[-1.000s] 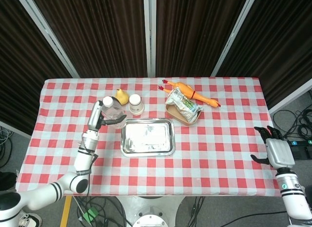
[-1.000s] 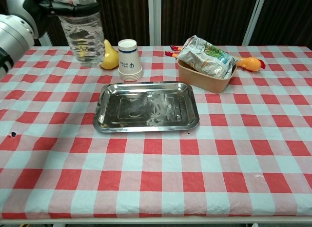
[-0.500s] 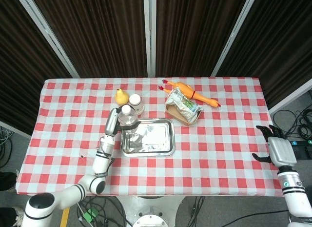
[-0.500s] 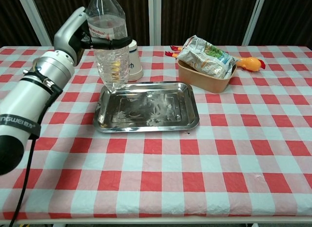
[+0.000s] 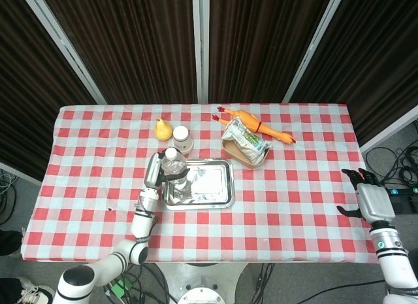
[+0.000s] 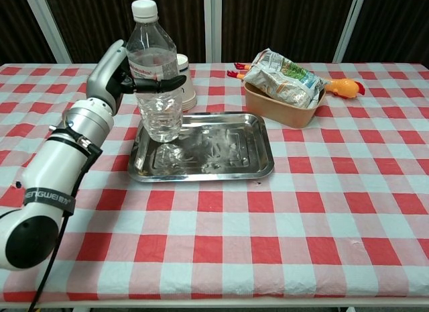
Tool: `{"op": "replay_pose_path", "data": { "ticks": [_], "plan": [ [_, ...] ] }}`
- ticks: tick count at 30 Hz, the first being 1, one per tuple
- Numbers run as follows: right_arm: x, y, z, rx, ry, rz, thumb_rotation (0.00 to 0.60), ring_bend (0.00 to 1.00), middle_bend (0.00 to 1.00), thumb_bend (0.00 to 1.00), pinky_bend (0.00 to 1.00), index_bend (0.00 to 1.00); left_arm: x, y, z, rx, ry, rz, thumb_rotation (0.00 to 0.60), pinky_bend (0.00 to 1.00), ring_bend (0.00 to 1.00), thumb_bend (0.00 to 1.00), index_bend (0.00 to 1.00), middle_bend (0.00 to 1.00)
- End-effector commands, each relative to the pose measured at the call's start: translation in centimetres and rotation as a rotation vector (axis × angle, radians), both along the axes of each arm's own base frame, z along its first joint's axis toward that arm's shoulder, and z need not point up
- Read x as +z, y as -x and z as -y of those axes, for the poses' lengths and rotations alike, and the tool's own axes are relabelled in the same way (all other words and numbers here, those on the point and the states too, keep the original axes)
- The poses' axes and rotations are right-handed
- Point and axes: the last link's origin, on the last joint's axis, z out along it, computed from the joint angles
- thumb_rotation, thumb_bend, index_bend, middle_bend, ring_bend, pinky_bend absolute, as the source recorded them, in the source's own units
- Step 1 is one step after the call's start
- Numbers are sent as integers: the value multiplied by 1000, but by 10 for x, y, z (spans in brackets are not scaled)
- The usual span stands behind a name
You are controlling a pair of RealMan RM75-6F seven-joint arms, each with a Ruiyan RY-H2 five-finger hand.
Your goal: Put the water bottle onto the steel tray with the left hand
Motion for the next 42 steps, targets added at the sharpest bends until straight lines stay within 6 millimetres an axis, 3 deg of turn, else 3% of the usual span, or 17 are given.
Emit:
{"op": "replay_pose_path", "data": {
  "ticks": [1,7,13,18,25,36,42],
  "plan": [
    [1,1,1,-4,3,2,600,0,143,115,52,122,-7,2,2,14,20,6,600,555,542,232,582,687],
    [1,4,2,-14,-2,4,600,0,143,115,52,122,-10,5,4,22,41,10,600,538,517,226,555,664],
    [1,4,4,-20,-3,7,600,0,144,115,52,122,-13,8,6,26,60,16,600,458,420,190,417,567],
    [1,4,3,-19,-4,10,600,0,144,115,52,122,-13,7,6,27,61,26,600,382,323,81,252,438],
    [2,2,3,-15,-2,19,600,0,144,115,52,122,-4,7,11,-2,3,67,600,316,241,2,177,322],
    [6,-4,0,12,13,36,600,0,145,115,52,122,38,-10,10,-82,-114,111,600,302,233,0,170,313],
    [7,-10,-5,36,16,43,600,0,146,115,52,122,80,-16,8,-108,-184,115,600,301,233,0,170,313]
  ]
}}
